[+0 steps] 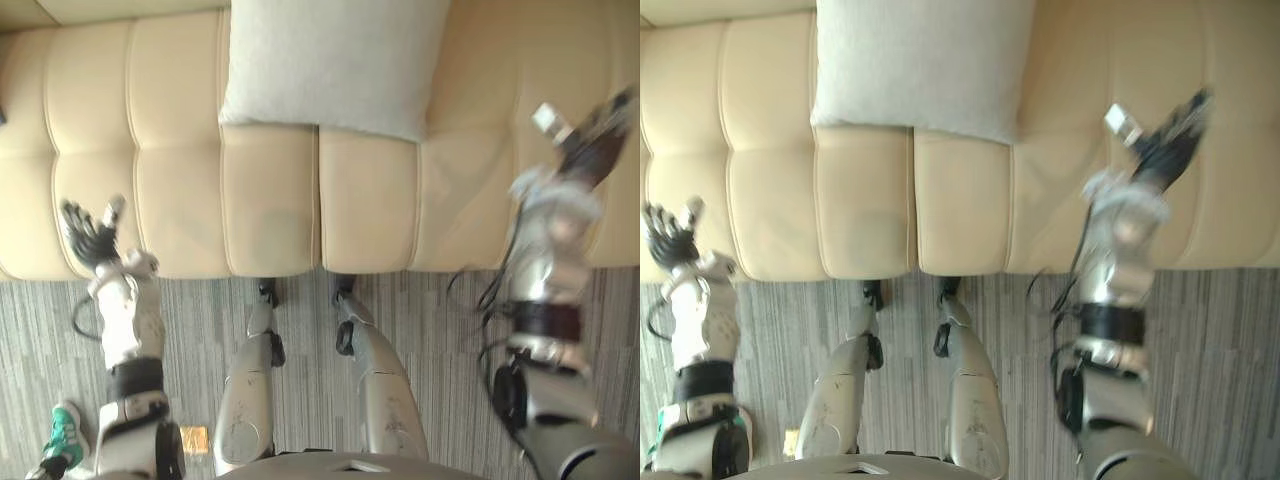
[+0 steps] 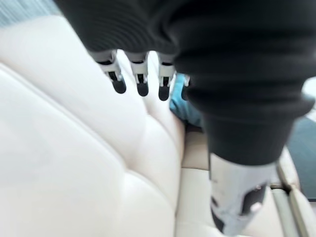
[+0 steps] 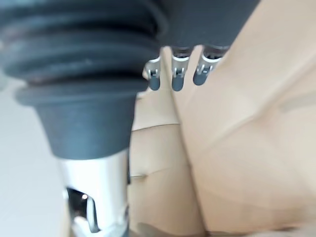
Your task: Pick up cushions and gather them together orderly.
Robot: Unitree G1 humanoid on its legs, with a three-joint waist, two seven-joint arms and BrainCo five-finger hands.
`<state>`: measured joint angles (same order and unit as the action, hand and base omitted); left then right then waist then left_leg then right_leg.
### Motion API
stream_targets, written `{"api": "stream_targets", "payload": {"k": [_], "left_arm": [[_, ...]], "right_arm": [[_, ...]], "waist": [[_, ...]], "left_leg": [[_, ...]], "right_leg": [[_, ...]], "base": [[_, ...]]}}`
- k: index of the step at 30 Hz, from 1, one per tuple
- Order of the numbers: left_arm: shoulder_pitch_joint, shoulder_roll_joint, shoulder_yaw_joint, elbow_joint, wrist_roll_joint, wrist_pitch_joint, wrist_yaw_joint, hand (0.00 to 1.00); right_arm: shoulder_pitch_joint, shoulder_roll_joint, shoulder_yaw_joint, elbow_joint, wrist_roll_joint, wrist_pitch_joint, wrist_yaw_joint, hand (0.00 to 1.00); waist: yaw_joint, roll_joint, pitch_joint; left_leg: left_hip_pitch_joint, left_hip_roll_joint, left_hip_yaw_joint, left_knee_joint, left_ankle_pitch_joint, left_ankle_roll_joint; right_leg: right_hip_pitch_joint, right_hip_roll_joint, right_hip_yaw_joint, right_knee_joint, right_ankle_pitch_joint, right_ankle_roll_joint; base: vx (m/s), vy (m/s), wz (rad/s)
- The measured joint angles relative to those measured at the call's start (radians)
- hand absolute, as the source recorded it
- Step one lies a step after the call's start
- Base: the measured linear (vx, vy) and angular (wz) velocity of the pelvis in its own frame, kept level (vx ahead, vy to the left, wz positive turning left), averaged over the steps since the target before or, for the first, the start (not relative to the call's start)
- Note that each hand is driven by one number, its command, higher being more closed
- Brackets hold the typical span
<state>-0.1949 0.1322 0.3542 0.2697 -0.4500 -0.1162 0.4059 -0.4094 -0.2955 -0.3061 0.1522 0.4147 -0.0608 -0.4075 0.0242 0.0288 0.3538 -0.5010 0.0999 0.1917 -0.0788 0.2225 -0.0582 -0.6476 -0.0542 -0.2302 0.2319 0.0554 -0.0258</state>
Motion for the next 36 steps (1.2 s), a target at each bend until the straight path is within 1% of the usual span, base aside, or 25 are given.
{"api": "stream_targets", "payload": {"k": [3, 4, 5, 6, 8, 10, 12, 13, 14, 15, 16, 18, 19, 22, 25, 27, 28, 29, 30, 31, 32, 33, 34, 35, 36], "left_arm": [[0.091, -0.071, -0.002, 0.082, 0.000, 0.006, -0.042, 0.00], [0.122, -0.094, -0.002, 0.131, -0.001, 0.012, -0.054, 0.00], [0.167, -0.115, 0.000, 0.209, 0.001, 0.027, -0.074, 0.00], [0.185, -0.121, 0.000, 0.239, 0.001, 0.033, -0.081, 0.00], [0.240, -0.149, 0.001, 0.340, 0.004, 0.058, -0.110, 0.00], [0.276, -0.188, 0.032, 0.446, 0.024, 0.079, -0.135, 0.00], [0.300, -0.209, 0.049, 0.523, 0.058, 0.095, -0.161, 0.00], [0.303, -0.212, 0.068, 0.551, 0.089, 0.099, -0.178, 0.00], [0.299, -0.209, 0.079, 0.566, 0.114, 0.100, -0.188, 0.00], [0.294, -0.211, 0.093, 0.589, 0.149, 0.104, -0.197, 0.00], [0.292, -0.212, 0.107, 0.615, 0.182, 0.108, -0.201, 0.00], [0.288, -0.214, 0.116, 0.650, 0.203, 0.118, -0.203, 0.00], [0.286, -0.214, 0.115, 0.656, 0.224, 0.122, -0.208, 0.00], [0.287, -0.211, 0.111, 0.667, 0.271, 0.130, -0.220, 0.00], [0.287, -0.204, 0.095, 0.676, 0.309, 0.133, -0.218, 0.00], [0.286, -0.197, 0.091, 0.680, 0.312, 0.133, -0.217, 0.00], [0.282, -0.185, 0.081, 0.678, 0.313, 0.133, -0.216, 0.00], [0.276, -0.179, 0.079, 0.673, 0.313, 0.133, -0.215, 0.00], [0.274, -0.178, 0.080, 0.657, 0.312, 0.134, -0.214, 0.00], [0.274, -0.178, 0.079, 0.653, 0.312, 0.134, -0.213, 0.00], [0.264, -0.162, 0.077, 0.641, 0.312, 0.132, -0.207, 0.00], [0.269, -0.143, 0.077, 0.642, 0.306, 0.132, -0.201, 0.00], [0.280, -0.124, 0.078, 0.641, 0.300, 0.132, -0.193, 0.00], [0.296, -0.102, 0.079, 0.641, 0.296, 0.132, -0.190, 0.00], [0.298, -0.094, 0.080, 0.643, 0.295, 0.133, -0.189, 0.00]], "right_arm": [[0.177, 0.129, 0.041, 0.007, -0.051, 0.000, 0.056, 0.00], [0.232, 0.169, 0.053, 0.033, -0.070, 0.001, 0.075, 0.00], [0.307, 0.217, 0.061, 0.082, -0.071, 0.002, 0.102, 0.00], [0.332, 0.233, 0.062, 0.101, -0.071, 0.001, 0.110, 0.00], [0.417, 0.271, 0.057, 0.171, -0.118, 0.002, 0.137, 0.00], [0.491, 0.299, 0.040, 0.275, -0.169, 0.005, 0.151, 0.00], [0.525, 0.324, 0.002, 0.376, -0.188, 0.016, 0.171, 0.00], [0.532, 0.333, -0.017, 0.436, -0.205, 0.027, 0.182, 0.00], [0.545, 0.336, -0.024, 0.472, -0.224, 0.029, 0.186, 0.00], [0.546, 0.339, -0.039, 0.517, -0.235, 0.041, 0.187, 0.00], [0.547, 0.343, -0.063, 0.563, -0.246, 0.047, 0.190, 0.00], [0.545, 0.345, -0.091, 0.617, -0.247, 0.050, 0.199, 0.00], [0.544, 0.345, -0.102, 0.639, -0.247, 0.062, 0.213, 0.00], [0.543, 0.344, -0.114, 0.677, -0.266, 0.078, 0.228, 0.00], [0.521, 0.343, -0.138, 0.694, -0.271, 0.085, 0.233, 0.00], [0.498, 0.343, -0.132, 0.694, -0.299, 0.086, 0.233, 0.00], [0.496, 0.345, -0.126, 0.695, -0.305, 0.086, 0.232, 0.00], [0.495, 0.344, -0.123, 0.701, -0.305, 0.086, 0.232, 0.00], [0.479, 0.338, -0.119, 0.711, -0.305, 0.086, 0.232, 0.00], [0.477, 0.336, -0.119, 0.712, -0.304, 0.086, 0.231, 0.00], [0.469, 0.333, -0.119, 0.740, -0.305, 0.086, 0.231, 0.00], [0.465, 0.331, -0.119, 0.760, -0.305, 0.085, 0.231, 0.00], [0.472, 0.333, -0.118, 0.777, -0.306, 0.087, 0.231, 0.00], [0.465, 0.334, -0.100, 0.782, -0.316, 0.087, 0.231, 0.00], [0.451, 0.334, -0.097, 0.789, -0.327, 0.087, 0.231, 0.00]], "waist": [[-0.002, -0.008, -0.008], [-0.003, -0.014, -0.014], [-0.001, -0.030, -0.046], [-0.002, -0.035, -0.063], [-0.007, -0.046, -0.113], [-0.008, -0.050, -0.167], [-0.008, -0.051, -0.218], [-0.009, -0.050, -0.244], [-0.010, -0.050, -0.257], [-0.010, -0.047, -0.276], [-0.010, -0.043, -0.295], [-0.012, -0.035, -0.317], [-0.012, -0.034, -0.320], [-0.009, -0.034, -0.321], [-0.003, -0.036, -0.319], [0.003, -0.040, -0.313], [-0.001, -0.055, -0.308], [-0.001, -0.061, -0.304], [0.003, -0.042, -0.302], [0.003, -0.041, -0.300], [0.003, -0.037, -0.294], [0.001, -0.047, -0.296], [0.004, -0.067, -0.306], [0.011, -0.093, -0.316], [0.013, -0.099, -0.315]], "left_leg": [[0.085, -0.002, 0.009, 0.000, -0.022, 0.000], [0.125, -0.003, 0.012, 0.000, -0.033, -0.001], [0.175, -0.003, 0.028, 0.000, -0.050, -0.001], [0.191, -0.003, 0.031, 0.000, -0.056, -0.002], [0.255, -0.004, 0.035, 0.000, -0.081, -0.004], [0.327, -0.003, 0.039, 0.001, -0.105, -0.003], [0.375, -0.004, 0.051, 0.000, -0.127, -0.005], [0.398, -0.004, 0.055, 0.000, -0.135, -0.003], [0.413, -0.004, 0.058, 0.000, -0.141, -0.004], [0.432, -0.004, 0.062, 0.000, -0.151, -0.006], [0.453, -0.004, 0.075, 0.000, -0.158, 0.000], [0.481, -0.004, 0.090, 0.000, -0.169, 0.001], [0.501, -0.005, 0.102, 0.000, -0.176, 0.001], [0.553, -0.005, 0.139, 0.000, -0.192, 0.001], [0.580, -0.011, 0.191, 0.000, -0.202, 0.001], [0.585, -0.014, 0.225, 0.001, -0.210, 0.005], [0.565, -0.018, 0.242, 0.032, -0.217, 0.019], [0.544, -0.020, 0.250, 0.067, -0.226, 0.032], [0.501, 0.015, 0.253, 0.095, -0.236, 0.056], [0.498, 0.016, 0.253, 0.098, -0.236, 0.057], [0.471, 0.039, 0.223, 0.137, -0.231, 0.056], [0.463, 0.040, 0.200, 0.158, -0.228, 0.058], [0.452, 0.038, 0.189, 0.184, -0.227, 0.057], [0.429, 0.035, 0.178, 0.223, -0.226, 0.055], [0.411, 0.040, 0.171, 0.249, -0.221, 0.048]], "right_leg": [[0.060, -0.007, 0.003, 0.041, -0.047, 0.005], [0.095, -0.009, 0.005, 0.051, -0.064, 0.007], [0.132, -0.008, 0.017, 0.062, -0.083, 0.013], [0.145, -0.008, 0.021, 0.063, -0.092, 0.016], [0.207, -0.008, 0.024, 0.057, -0.112, 0.024], [0.289, -0.007, 0.025, 0.034, -0.121, 0.035], [0.344, -0.003, 0.032, 0.007, -0.122, 0.041], [0.376, 0.000, 0.034, -0.015, -0.118, 0.045], [0.394, 0.001, 0.038, -0.026, -0.116, 0.047], [0.420, 0.004, 0.042, -0.047, -0.108, 0.050], [0.445, 0.008, 0.052, -0.072, -0.098, 0.053], [0.481, 0.012, 0.066, -0.108, -0.079, 0.054], [0.506, 0.015, 0.077, -0.127, -0.069, 0.055], [0.556, 0.025, 0.115, -0.164, -0.044, 0.059], [0.563, 0.032, 0.176, -0.184, -0.015, 0.064], [0.552, 0.036, 0.210, -0.187, -0.001, 0.070], [0.539, 0.031, 0.217, -0.188, 0.012, 0.078], [0.536, 0.024, 0.222, -0.199, 0.029, 0.096], [0.534, 0.026, 0.207, -0.212, 0.039, 0.122], [0.529, 0.025, 0.201, -0.200, 0.032, 0.119], [0.461, -0.031, 0.085, 0.215, -0.158, 0.066], [0.487, -0.080, 0.057, 0.331, -0.192, 0.105], [0.530, -0.121, 0.047, 0.383, -0.204, 0.114], [0.585, -0.155, 0.055, 0.349, -0.201, 0.130], [0.613, -0.140, 0.064, 0.288, -0.218, 0.154]], "base": [[0.08, -0.052, -0.04], [0.11, -0.073, -0.14], [0.12, -0.061, -0.17], [0.11, -0.038, -0.18], [0.13, -0.010, -0.06], [0.15, 0.011, -0.04], [0.13, 0.026, -0.12], [0.11, 0.028, -0.14], [0.10, 0.026, -0.11], [0.08, 0.027, -0.18], [0.07, 0.033, -0.24], [0.07, 0.044, -0.27], [0.07, 0.048, -0.29], [0.04, 0.042, -0.38], [0.01, 0.038, -0.56], [-0.05, 0.043, -0.59], [-0.07, 0.045, -0.34], [-0.10, 0.052, -0.18], [-0.07, 0.046, -0.07], [-0.04, 0.052, 0.21], [0.04, -0.015, 0.45], [0.02, -0.069, 0.60], [-0.04, -0.176, 0.43], [-0.12, -0.232, 0.23], [-0.15, -0.238, 0.00]]}}
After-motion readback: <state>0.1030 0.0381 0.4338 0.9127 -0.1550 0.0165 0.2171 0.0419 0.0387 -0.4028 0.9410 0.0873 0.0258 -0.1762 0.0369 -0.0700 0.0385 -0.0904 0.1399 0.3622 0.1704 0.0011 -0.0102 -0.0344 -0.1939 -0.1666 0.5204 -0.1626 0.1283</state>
